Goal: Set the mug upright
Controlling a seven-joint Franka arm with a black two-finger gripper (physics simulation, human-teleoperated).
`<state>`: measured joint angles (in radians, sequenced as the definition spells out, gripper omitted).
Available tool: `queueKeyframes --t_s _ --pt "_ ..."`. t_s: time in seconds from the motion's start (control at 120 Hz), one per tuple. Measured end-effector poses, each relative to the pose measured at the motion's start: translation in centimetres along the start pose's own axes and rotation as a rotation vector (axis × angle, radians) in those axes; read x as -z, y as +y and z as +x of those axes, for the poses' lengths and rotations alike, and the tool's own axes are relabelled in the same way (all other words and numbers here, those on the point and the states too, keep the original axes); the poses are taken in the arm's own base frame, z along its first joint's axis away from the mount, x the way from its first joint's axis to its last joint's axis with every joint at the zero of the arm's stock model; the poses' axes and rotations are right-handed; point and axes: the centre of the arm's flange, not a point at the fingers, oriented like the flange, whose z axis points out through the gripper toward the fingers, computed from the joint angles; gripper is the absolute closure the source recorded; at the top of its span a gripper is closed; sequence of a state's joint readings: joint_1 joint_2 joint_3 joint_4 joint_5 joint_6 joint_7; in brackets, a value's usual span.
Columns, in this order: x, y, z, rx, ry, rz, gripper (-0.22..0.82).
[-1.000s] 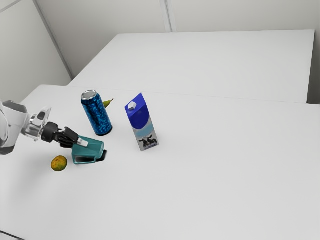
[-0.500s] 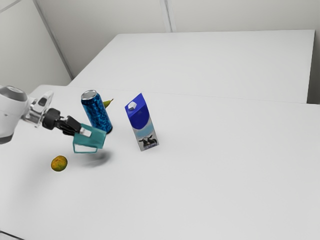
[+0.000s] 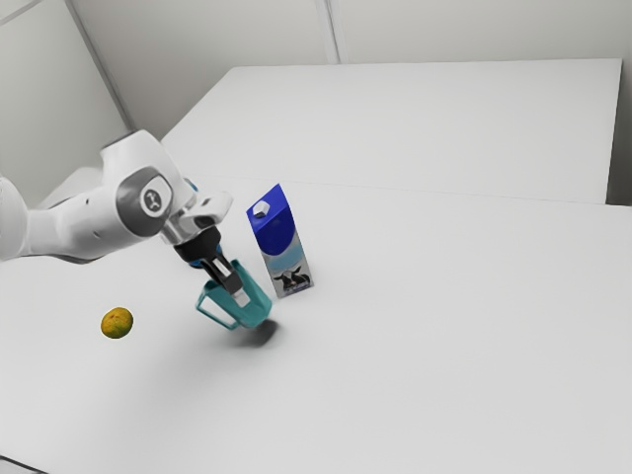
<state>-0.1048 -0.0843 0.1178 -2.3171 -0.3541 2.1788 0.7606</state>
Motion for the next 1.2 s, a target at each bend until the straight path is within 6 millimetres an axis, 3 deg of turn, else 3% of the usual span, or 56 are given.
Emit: queueKeyframes --t_s 0.15,0.233,0.45,0.983,1.2 --pt "-0.1 2.0 1.7 -0.04 -0.037 0.118 0.78" --pt "-0.5 2.7 1.5 -0.009 -0.101 0.126 0.79" --pt "-0.8 2.8 0.4 0.128 -0.2 0.129 0.79" --pt "-2.4 2.2 0.9 0.331 -0.167 0.18 0.78" --pt "-2.7 2.0 1.0 0.375 -0.16 0.177 0.37"
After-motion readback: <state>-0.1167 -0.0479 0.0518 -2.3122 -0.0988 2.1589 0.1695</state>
